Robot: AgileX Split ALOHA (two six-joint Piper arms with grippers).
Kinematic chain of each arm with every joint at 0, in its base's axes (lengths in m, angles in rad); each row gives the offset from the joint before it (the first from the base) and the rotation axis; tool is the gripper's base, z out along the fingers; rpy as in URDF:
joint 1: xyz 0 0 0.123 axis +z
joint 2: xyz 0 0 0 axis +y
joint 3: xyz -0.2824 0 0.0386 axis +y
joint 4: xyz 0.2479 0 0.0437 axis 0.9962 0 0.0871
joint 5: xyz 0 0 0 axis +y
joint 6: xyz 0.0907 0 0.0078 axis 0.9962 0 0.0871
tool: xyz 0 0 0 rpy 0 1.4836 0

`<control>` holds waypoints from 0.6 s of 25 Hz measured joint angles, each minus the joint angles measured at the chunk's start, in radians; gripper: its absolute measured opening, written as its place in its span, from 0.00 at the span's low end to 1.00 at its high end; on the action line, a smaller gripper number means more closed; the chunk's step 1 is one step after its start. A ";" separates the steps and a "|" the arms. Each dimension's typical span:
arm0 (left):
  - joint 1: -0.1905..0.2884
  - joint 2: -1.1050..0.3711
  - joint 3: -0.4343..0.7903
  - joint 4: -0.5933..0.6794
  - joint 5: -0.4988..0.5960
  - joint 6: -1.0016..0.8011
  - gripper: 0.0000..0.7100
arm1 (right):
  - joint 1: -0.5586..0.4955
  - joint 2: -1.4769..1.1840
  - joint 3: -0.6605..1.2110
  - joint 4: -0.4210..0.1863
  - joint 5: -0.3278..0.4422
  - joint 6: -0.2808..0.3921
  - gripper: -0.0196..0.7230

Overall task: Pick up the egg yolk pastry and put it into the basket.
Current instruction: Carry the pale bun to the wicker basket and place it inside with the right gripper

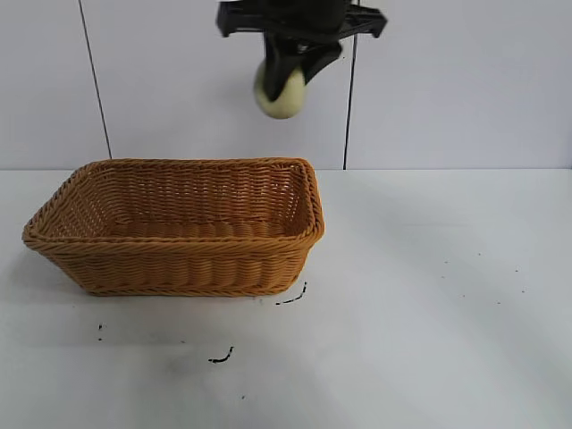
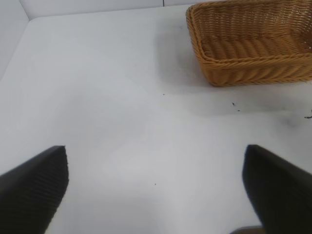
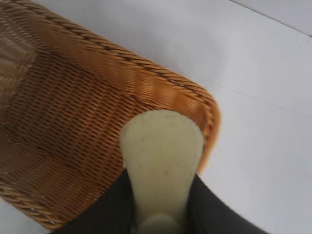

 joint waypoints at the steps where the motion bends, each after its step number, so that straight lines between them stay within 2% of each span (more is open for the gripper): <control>1: 0.000 0.000 0.000 0.000 0.000 0.000 0.98 | 0.002 0.021 0.000 0.003 -0.017 0.001 0.24; 6: 0.000 0.000 0.000 0.000 0.000 0.000 0.98 | 0.003 0.123 0.000 0.008 -0.080 0.006 0.24; 9: 0.000 0.000 0.000 0.000 0.000 0.000 0.98 | 0.003 0.149 0.000 0.007 -0.087 0.006 0.26; 11: 0.000 0.000 0.000 0.000 0.000 0.000 0.98 | 0.003 0.150 0.000 0.007 -0.091 0.006 0.34; 15: 0.000 0.000 0.000 0.000 0.000 0.000 0.98 | 0.003 0.150 -0.035 0.002 -0.064 0.006 0.69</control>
